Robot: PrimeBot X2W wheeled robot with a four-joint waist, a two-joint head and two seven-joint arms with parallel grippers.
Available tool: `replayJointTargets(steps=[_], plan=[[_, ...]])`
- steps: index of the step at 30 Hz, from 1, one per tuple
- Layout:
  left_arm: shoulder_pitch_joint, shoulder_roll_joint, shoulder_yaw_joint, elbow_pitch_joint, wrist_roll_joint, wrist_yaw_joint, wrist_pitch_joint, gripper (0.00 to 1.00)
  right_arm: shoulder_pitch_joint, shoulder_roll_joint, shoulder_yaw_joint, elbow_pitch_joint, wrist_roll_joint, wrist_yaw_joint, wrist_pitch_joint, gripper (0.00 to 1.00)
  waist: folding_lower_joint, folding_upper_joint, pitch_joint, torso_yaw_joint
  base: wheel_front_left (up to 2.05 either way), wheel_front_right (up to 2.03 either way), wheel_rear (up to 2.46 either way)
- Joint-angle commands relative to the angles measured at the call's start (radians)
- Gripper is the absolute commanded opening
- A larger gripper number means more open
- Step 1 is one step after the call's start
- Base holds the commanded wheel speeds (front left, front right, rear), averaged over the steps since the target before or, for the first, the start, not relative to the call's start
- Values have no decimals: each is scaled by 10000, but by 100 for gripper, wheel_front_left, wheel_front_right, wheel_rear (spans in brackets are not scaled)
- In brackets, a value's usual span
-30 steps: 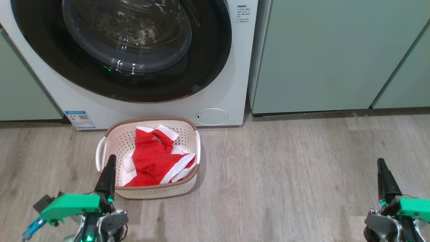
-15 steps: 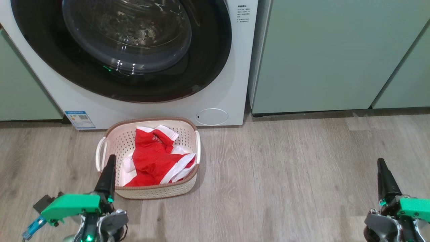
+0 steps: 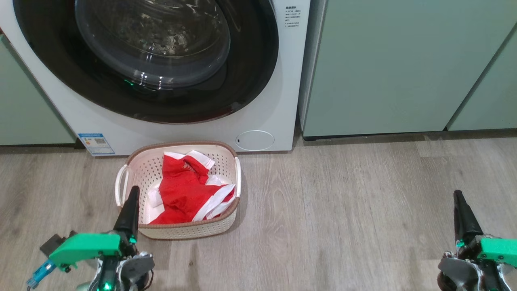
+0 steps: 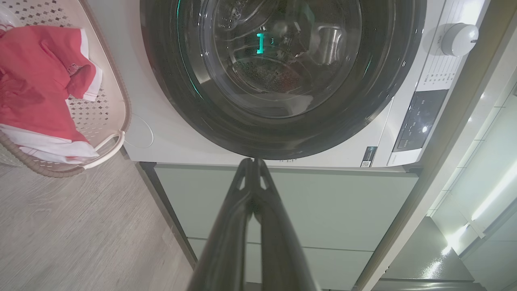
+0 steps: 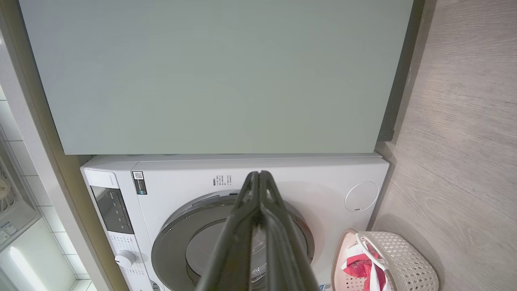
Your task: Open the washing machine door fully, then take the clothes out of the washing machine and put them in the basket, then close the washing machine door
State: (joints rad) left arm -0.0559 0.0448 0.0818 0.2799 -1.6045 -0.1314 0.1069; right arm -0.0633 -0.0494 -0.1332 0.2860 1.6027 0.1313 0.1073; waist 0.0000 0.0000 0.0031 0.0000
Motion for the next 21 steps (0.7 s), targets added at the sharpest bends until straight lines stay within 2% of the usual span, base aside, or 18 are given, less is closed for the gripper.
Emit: replayJointTargets(steps=[1, 21], plan=[[-520, 54, 320, -349, -42, 8, 63, 0, -446, -8, 194, -412, 59, -6, 59, 0, 0, 0, 0, 0, 0, 0, 0], [-520, 54, 319, -349, -42, 8, 63, 0, -446, -8, 195, -412, 59, -6, 59, 0, 0, 0, 0, 0, 0, 0, 0]])
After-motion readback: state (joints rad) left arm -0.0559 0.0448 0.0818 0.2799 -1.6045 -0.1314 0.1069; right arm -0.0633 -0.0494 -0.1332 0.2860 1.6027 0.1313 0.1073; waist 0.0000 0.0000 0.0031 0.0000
